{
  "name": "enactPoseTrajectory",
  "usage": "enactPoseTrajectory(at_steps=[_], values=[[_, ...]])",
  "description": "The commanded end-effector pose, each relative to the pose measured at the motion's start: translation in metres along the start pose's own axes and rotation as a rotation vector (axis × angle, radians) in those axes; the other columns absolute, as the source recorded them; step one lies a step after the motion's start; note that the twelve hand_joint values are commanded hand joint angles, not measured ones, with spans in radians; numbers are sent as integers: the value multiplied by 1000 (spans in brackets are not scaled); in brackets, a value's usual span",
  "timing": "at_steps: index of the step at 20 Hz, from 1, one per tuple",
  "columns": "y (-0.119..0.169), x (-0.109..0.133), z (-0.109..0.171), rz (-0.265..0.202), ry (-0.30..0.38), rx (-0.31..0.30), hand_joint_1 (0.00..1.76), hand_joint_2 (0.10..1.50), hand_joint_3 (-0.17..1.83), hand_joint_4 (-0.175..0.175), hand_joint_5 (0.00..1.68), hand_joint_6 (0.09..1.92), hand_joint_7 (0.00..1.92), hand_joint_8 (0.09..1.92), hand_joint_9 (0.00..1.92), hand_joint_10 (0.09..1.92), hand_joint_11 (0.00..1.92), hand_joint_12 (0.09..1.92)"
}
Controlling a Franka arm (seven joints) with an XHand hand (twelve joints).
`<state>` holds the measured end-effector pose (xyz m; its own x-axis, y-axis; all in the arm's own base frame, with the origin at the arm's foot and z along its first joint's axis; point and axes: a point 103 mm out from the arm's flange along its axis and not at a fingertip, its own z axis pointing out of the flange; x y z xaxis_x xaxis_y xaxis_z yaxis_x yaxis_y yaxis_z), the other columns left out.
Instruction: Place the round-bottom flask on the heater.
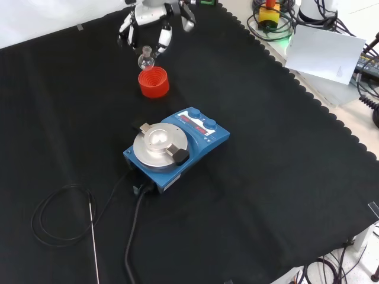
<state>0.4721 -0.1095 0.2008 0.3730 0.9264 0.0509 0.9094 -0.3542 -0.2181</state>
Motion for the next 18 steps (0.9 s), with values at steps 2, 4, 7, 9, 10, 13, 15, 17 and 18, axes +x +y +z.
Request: enactPoseTrajectory(at_steps=[2,4,7,9,10,13,15,17,18], values=[[-28,47,-35,-74,-8,-1,1123,664,759,53,1158,924,416,692,722,588,573,1281],[-29,59,-38,-101,-13,0,1124,664,759,52,1157,925,417,693,723,588,574,1281],[-30,82,-44,-131,-11,-4,1124,664,760,49,1156,927,417,693,725,588,577,1280],[-29,96,-48,-156,-13,-5,1124,664,760,48,1156,928,417,693,725,588,578,1280],[-28,99,-50,-169,-15,-5,1124,664,760,47,1156,928,417,694,726,588,579,1280],[-33,147,-50,-210,-38,-1,1125,664,761,45,1155,930,418,694,726,588,580,1279],[-30,161,-51,-236,-47,8,1125,664,761,44,1155,930,418,694,727,588,581,1279],[-29,177,-51,-265,-57,11,1125,664,762,43,1154,931,418,695,727,588,582,1278],[-29,185,-51,-278,-64,13,1125,664,762,43,1154,932,418,695,727,588,582,1278]])
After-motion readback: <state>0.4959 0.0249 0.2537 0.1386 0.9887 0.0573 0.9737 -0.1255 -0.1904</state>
